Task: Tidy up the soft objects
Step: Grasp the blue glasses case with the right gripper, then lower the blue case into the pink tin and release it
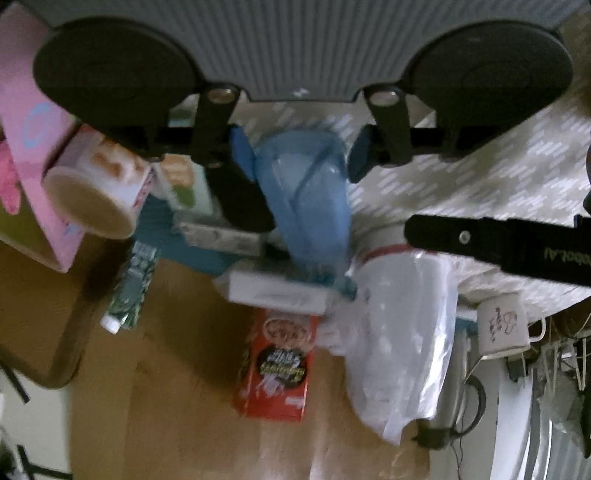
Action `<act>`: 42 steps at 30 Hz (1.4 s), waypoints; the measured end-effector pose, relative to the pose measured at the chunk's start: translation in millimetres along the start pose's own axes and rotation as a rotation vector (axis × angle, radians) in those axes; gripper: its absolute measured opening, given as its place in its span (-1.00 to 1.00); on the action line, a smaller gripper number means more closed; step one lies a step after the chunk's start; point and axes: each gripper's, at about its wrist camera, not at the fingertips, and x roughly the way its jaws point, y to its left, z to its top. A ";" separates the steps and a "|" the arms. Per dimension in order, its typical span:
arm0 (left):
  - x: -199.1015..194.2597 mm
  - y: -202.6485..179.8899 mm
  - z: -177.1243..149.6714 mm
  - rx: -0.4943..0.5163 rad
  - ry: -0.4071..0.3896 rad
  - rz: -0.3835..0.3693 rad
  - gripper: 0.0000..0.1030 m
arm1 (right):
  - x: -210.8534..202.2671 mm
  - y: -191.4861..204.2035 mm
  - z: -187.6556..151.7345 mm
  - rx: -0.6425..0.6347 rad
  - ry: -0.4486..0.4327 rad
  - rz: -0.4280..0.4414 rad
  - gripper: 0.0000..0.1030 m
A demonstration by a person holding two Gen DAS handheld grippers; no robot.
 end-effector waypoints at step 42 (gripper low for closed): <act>49.1 -185.1 -65.3 0.277 0.376 -0.328 0.45 | -179.1 -69.8 -133.4 0.226 -0.027 -0.159 0.17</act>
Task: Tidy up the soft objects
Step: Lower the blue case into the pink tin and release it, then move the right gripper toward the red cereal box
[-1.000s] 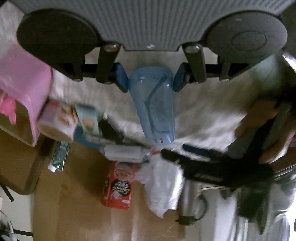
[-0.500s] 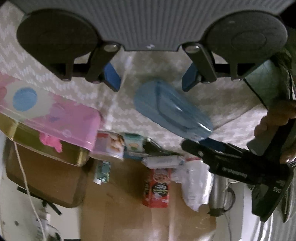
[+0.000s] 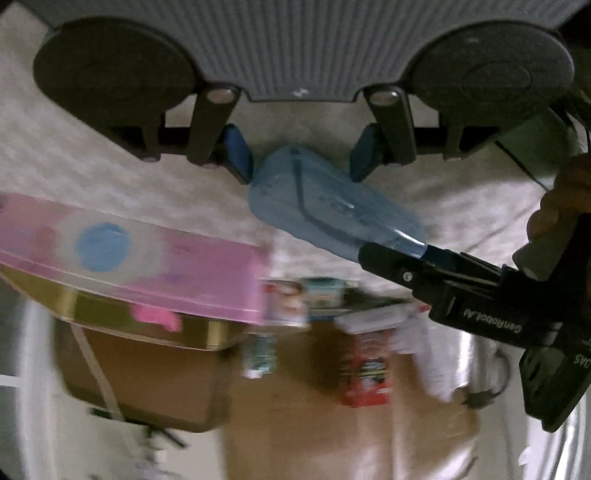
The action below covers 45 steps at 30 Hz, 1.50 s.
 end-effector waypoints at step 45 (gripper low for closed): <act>28.3 -41.8 63.3 0.194 -0.215 0.136 0.67 | 10.9 -80.9 50.5 0.214 -0.324 -0.294 0.23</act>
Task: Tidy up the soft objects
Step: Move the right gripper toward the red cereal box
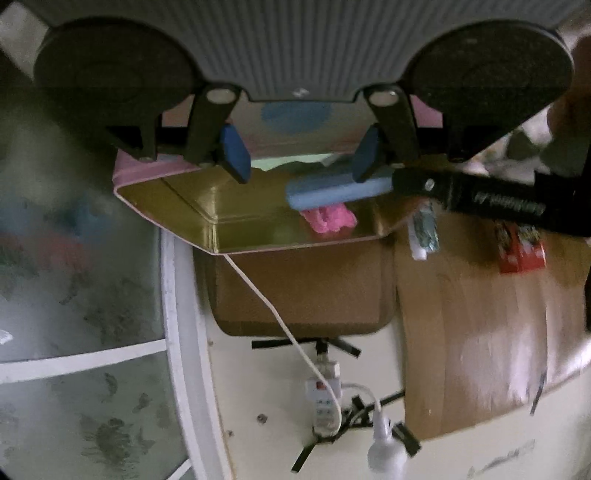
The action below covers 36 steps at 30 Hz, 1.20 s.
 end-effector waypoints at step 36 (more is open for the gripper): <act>-109.5 179.2 -72.6 -0.349 -0.063 0.262 0.75 | 313.3 304.9 39.9 -0.157 0.604 0.351 0.02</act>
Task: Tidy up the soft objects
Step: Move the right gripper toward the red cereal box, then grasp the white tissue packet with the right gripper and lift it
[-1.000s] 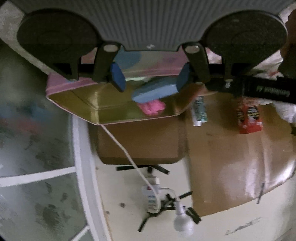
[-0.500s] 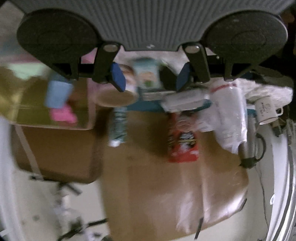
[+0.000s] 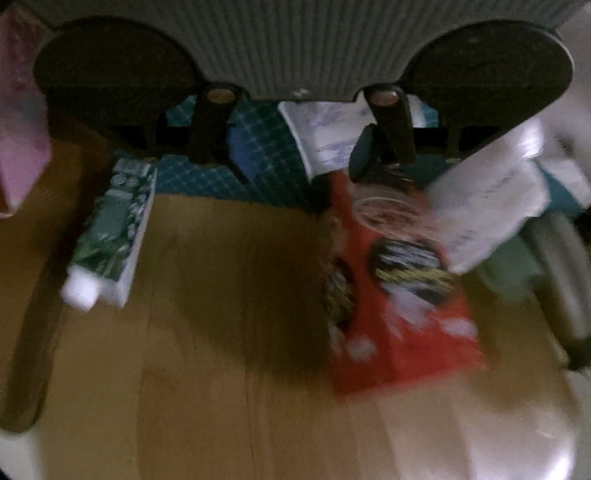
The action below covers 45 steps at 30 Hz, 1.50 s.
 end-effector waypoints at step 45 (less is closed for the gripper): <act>3.4 8.2 0.3 -0.035 0.009 -0.020 0.86 | -35.3 -16.0 4.7 0.076 -0.039 0.082 -0.96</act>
